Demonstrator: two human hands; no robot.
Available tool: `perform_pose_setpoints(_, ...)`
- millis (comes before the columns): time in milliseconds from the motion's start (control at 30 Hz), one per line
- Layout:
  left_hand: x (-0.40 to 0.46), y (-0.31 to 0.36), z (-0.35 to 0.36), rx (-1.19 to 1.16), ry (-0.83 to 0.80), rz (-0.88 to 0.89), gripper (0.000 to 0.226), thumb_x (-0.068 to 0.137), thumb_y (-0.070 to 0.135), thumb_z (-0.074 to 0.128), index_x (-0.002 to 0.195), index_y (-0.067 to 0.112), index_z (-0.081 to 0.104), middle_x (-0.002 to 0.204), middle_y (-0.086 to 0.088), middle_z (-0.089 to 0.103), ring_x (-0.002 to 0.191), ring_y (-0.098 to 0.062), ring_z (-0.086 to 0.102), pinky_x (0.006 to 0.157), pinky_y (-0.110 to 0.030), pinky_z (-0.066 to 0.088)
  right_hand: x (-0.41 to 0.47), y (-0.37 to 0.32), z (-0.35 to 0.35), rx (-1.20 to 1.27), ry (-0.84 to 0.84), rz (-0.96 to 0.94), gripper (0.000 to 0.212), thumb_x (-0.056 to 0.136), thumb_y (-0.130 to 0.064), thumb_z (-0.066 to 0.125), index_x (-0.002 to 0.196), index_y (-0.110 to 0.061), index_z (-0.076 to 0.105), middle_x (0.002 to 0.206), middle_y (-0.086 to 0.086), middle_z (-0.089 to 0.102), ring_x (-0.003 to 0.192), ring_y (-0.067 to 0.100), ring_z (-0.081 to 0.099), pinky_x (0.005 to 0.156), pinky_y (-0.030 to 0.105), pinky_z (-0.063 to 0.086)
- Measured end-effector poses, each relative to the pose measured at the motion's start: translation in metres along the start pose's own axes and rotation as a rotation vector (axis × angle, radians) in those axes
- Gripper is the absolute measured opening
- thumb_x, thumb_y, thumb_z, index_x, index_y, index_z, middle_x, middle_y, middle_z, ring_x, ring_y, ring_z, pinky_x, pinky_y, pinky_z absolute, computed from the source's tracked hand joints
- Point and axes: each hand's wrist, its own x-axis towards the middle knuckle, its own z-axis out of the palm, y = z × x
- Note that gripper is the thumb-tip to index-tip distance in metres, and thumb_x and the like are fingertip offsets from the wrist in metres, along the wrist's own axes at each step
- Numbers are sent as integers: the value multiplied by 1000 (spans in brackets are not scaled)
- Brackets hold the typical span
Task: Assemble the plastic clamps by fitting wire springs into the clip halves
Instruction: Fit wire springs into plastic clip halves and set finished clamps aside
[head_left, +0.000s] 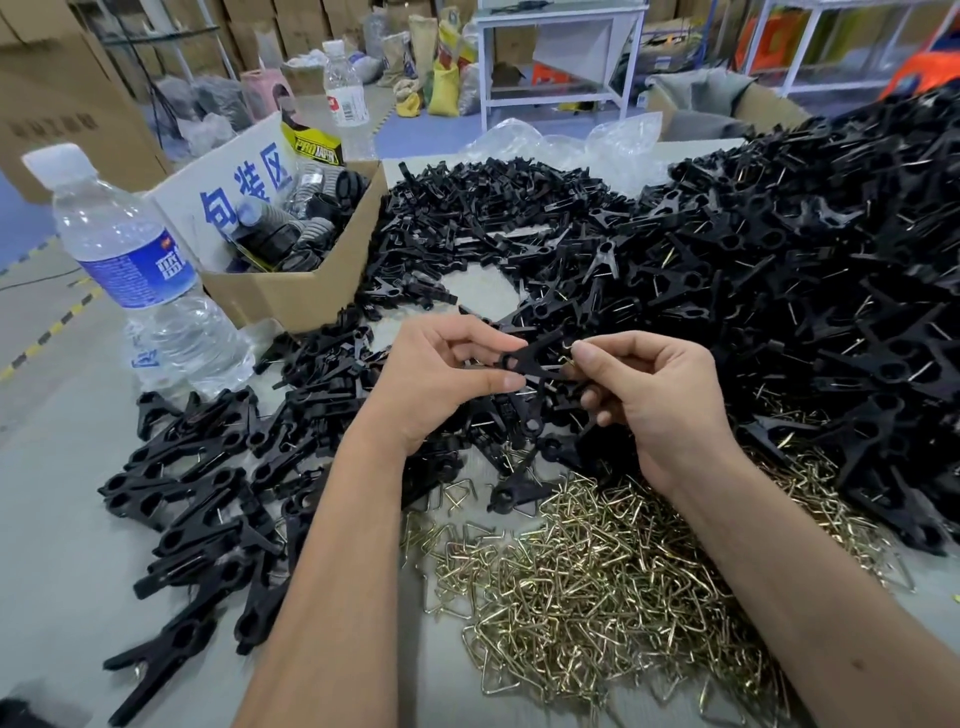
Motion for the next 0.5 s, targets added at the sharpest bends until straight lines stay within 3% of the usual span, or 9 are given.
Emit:
perform_pose_setpoints(200,0,3,8,39,-18,-35,38,69,-9,88,89,22,84,85,-2,78,83,-15,73,79,-27,60,0,3,1,-71,-23,-50,9,85,-7,84,79,-9,78,68,12,74,51,16,62,44,22,49)
perform_pose_setpoints(300,0,4,11,33,-34,-40,37,68,-10,87,88,21,83,84,1,78,80,-13,71,76,-24,58,-2,3,0,-93,-14,-82,9,84,-6,84,81,-9,76,69,12,75,51,18,65,46,24,53)
perform_pose_setpoints(500,0,6,11,-8,-16,-40,33,67,-1,89,89,23,84,80,0,75,80,-16,70,76,-27,60,-4,-4,0,140,-115,-11,18,71,-23,88,81,-11,80,78,15,75,61,20,71,55,25,59)
